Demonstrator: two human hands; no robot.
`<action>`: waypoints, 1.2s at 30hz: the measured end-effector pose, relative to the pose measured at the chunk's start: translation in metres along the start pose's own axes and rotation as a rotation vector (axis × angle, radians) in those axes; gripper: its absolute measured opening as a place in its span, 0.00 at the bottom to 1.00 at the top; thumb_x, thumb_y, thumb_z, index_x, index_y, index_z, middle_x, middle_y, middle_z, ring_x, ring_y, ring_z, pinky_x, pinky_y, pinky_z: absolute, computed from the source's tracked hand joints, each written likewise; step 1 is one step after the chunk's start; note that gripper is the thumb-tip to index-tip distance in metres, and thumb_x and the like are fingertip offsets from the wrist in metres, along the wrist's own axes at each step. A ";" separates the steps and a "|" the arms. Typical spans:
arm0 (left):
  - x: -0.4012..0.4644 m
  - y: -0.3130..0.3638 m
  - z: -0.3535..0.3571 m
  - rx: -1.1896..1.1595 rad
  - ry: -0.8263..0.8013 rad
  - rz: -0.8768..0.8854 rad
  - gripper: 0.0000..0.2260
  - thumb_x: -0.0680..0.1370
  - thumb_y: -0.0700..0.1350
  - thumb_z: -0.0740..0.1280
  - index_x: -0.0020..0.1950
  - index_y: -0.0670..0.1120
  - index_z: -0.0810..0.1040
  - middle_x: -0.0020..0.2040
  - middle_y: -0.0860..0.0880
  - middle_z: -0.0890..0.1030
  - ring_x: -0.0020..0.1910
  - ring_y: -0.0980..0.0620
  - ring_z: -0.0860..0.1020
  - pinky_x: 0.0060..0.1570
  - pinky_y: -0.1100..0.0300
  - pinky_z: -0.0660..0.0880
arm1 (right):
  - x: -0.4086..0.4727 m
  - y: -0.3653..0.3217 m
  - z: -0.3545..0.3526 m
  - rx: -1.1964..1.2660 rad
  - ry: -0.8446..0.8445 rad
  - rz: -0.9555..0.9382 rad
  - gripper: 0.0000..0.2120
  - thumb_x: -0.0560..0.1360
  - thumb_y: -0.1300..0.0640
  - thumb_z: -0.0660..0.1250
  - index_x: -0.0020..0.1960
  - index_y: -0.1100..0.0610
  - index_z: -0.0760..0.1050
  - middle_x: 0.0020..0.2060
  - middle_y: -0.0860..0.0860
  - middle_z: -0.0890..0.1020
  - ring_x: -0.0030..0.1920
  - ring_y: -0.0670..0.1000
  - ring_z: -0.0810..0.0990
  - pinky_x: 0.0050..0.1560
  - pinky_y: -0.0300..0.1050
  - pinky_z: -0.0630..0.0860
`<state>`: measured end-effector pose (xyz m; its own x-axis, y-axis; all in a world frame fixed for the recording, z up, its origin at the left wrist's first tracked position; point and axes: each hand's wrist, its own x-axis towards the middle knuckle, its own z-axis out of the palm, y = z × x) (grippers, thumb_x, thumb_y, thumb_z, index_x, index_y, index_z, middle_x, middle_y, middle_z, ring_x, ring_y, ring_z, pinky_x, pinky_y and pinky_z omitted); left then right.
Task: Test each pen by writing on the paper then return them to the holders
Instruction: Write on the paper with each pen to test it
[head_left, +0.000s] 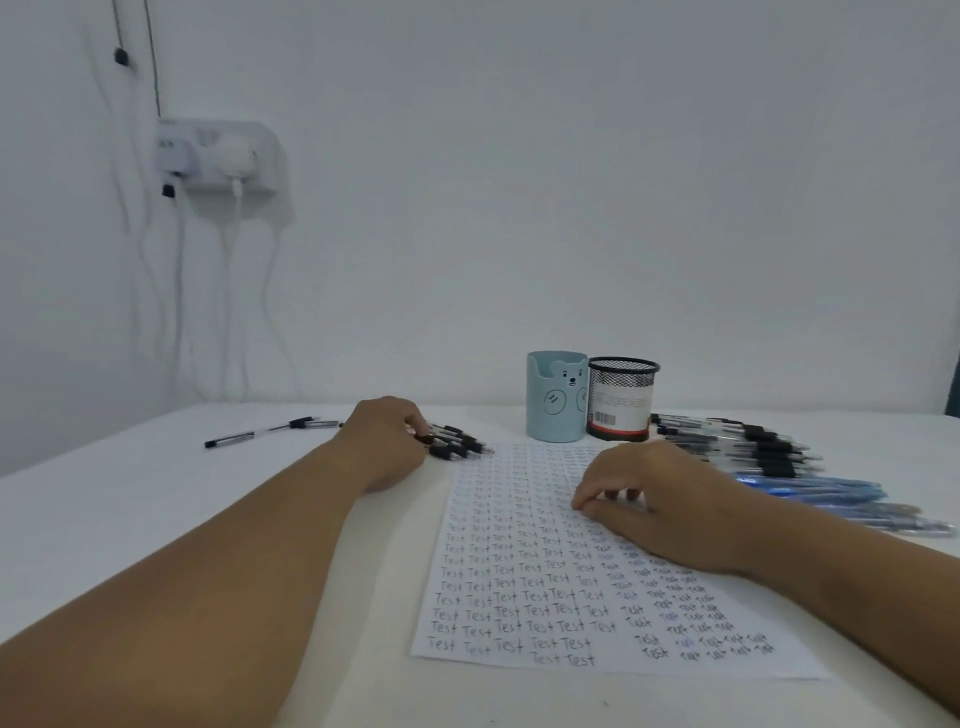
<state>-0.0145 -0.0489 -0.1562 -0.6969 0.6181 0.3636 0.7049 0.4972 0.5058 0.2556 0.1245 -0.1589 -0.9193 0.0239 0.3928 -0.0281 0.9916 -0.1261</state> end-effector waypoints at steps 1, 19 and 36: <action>0.001 -0.001 0.000 0.008 0.015 -0.031 0.08 0.75 0.39 0.68 0.52 0.49 0.81 0.53 0.53 0.76 0.50 0.53 0.75 0.41 0.66 0.68 | 0.000 0.001 0.000 0.012 -0.006 0.002 0.07 0.79 0.50 0.68 0.55 0.44 0.83 0.47 0.34 0.82 0.50 0.38 0.79 0.50 0.31 0.73; 0.008 0.006 -0.003 0.265 -0.003 -0.234 0.06 0.76 0.42 0.61 0.39 0.45 0.70 0.39 0.48 0.74 0.35 0.53 0.71 0.31 0.60 0.64 | -0.001 0.006 0.003 0.099 0.007 0.039 0.06 0.79 0.52 0.69 0.53 0.44 0.83 0.46 0.35 0.82 0.49 0.41 0.79 0.47 0.30 0.73; -0.006 0.037 -0.040 -0.835 0.285 -0.272 0.10 0.83 0.35 0.60 0.57 0.43 0.80 0.44 0.47 0.82 0.41 0.50 0.80 0.40 0.58 0.77 | -0.001 0.002 0.000 0.087 -0.020 0.089 0.07 0.79 0.51 0.68 0.55 0.43 0.82 0.48 0.36 0.81 0.50 0.38 0.78 0.47 0.30 0.73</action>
<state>0.0106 -0.0582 -0.1082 -0.9087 0.3162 0.2724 0.2654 -0.0660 0.9619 0.2559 0.1265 -0.1598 -0.9272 0.1080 0.3587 0.0209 0.9709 -0.2384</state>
